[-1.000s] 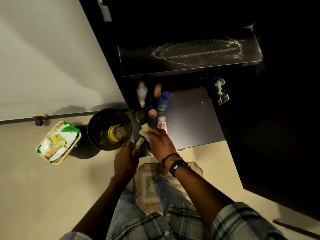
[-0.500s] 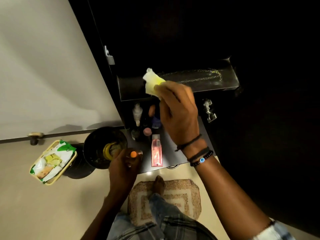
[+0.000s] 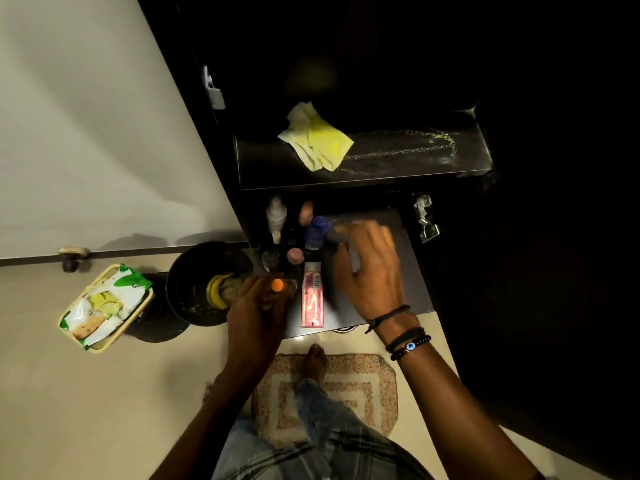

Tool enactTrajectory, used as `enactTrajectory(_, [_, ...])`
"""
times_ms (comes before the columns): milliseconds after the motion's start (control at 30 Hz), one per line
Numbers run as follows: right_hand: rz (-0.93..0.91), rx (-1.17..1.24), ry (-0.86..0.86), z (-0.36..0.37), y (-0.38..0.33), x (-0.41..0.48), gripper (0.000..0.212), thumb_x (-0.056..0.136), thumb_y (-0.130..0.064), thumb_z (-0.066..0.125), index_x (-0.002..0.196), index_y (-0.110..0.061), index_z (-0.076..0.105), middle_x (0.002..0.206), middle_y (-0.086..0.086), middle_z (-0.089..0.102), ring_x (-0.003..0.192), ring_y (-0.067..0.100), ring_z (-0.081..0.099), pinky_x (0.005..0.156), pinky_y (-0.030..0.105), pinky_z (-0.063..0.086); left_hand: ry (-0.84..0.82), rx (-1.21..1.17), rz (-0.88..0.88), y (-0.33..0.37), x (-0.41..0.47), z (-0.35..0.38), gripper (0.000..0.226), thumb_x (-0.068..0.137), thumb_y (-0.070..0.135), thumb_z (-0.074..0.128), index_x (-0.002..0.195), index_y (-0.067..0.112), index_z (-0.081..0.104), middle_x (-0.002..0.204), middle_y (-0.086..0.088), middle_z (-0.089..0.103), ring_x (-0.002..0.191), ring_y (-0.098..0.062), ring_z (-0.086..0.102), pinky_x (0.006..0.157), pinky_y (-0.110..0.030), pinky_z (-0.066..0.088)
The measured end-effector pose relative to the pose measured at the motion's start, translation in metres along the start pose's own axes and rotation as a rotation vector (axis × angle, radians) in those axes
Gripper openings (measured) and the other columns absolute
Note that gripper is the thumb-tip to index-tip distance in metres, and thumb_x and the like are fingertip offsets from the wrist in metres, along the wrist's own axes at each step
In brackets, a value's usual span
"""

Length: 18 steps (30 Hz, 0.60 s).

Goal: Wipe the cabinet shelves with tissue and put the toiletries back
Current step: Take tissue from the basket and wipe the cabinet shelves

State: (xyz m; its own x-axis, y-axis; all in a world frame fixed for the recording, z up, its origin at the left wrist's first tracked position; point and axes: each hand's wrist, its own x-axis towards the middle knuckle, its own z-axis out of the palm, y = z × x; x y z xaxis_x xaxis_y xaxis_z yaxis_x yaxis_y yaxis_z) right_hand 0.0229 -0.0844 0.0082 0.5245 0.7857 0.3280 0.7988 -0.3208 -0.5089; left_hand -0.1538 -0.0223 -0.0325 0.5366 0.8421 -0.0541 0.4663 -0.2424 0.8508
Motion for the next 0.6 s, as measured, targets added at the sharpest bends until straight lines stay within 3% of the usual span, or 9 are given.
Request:
enactTrajectory(100, [0.094, -0.035, -0.238, 0.033, 0.025, -0.008, 0.043, 0.085, -0.015, 0.057, 0.128, -0.017, 0.053, 0.121, 0.005, 0.053, 0.105, 0.024, 0.051, 0.082, 0.024, 0.044, -0.019, 0.003, 0.032, 0.005, -0.001, 0.004, 0.019, 0.087, 0.017, 0.063, 0.106, 0.02, 0.063, 0.103, 0.003, 0.062, 0.087, -0.012, 0.064, 0.071, -0.03, 0.056])
enactTrajectory(167, [0.112, -0.031, -0.296, 0.048, 0.033, -0.002, 0.053, 0.086, -0.02, 0.06, 0.137, -0.02, 0.044, 0.131, 0.008, 0.047, 0.112, 0.025, 0.049, 0.085, 0.03, 0.049, -0.017, 0.027, 0.028, 0.008, 0.0, 0.007, 0.022, 0.088, 0.019, 0.063, 0.109, 0.019, 0.062, 0.105, 0.002, 0.062, 0.087, -0.013, 0.064, 0.07, -0.026, 0.054])
enactTrajectory(267, [0.09, 0.037, -0.325, 0.06, 0.037, 0.014, 0.058, 0.086, -0.021, 0.063, 0.14, -0.019, 0.042, 0.139, 0.014, 0.042, 0.122, 0.029, 0.047, 0.094, 0.034, 0.046, -0.018, 0.058, 0.038, 0.01, 0.004, 0.008, 0.033, 0.088, 0.032, 0.057, 0.119, 0.023, 0.055, 0.108, 0.002, 0.064, 0.088, -0.01, 0.064, 0.071, -0.032, 0.055])
enactTrajectory(367, [0.096, 0.154, -0.303, 0.063, 0.042, 0.025, 0.05, 0.086, -0.012, 0.06, 0.135, -0.011, 0.047, 0.133, 0.016, 0.053, 0.118, 0.033, 0.053, 0.097, 0.042, 0.047, -0.001, 0.063, 0.053, 0.017, 0.01, 0.013, 0.037, 0.084, 0.027, 0.059, 0.12, 0.021, 0.055, 0.105, 0.007, 0.063, 0.087, -0.01, 0.063, 0.072, -0.032, 0.055])
enactTrajectory(467, [0.166, 0.246, -0.243, 0.056, 0.05, 0.026, 0.039, 0.087, -0.011, 0.061, 0.124, -0.007, 0.051, 0.118, 0.014, 0.062, 0.102, 0.031, 0.062, 0.084, 0.045, 0.054, 0.035, 0.074, 0.058, 0.031, 0.018, 0.024, 0.029, 0.087, 0.021, 0.064, 0.115, 0.017, 0.059, 0.097, 0.01, 0.061, 0.08, -0.003, 0.059, 0.069, -0.024, 0.05])
enactTrajectory(600, [0.279, 0.368, -0.24, 0.042, 0.062, 0.024, 0.045, 0.083, -0.012, 0.065, 0.125, -0.014, 0.047, 0.12, 0.008, 0.059, 0.106, 0.024, 0.061, 0.083, 0.043, 0.056, 0.017, 0.098, 0.058, 0.044, 0.031, 0.047, 0.026, 0.086, 0.014, 0.066, 0.112, 0.013, 0.063, 0.097, 0.002, 0.068, 0.081, -0.003, 0.059, 0.07, -0.001, 0.04])
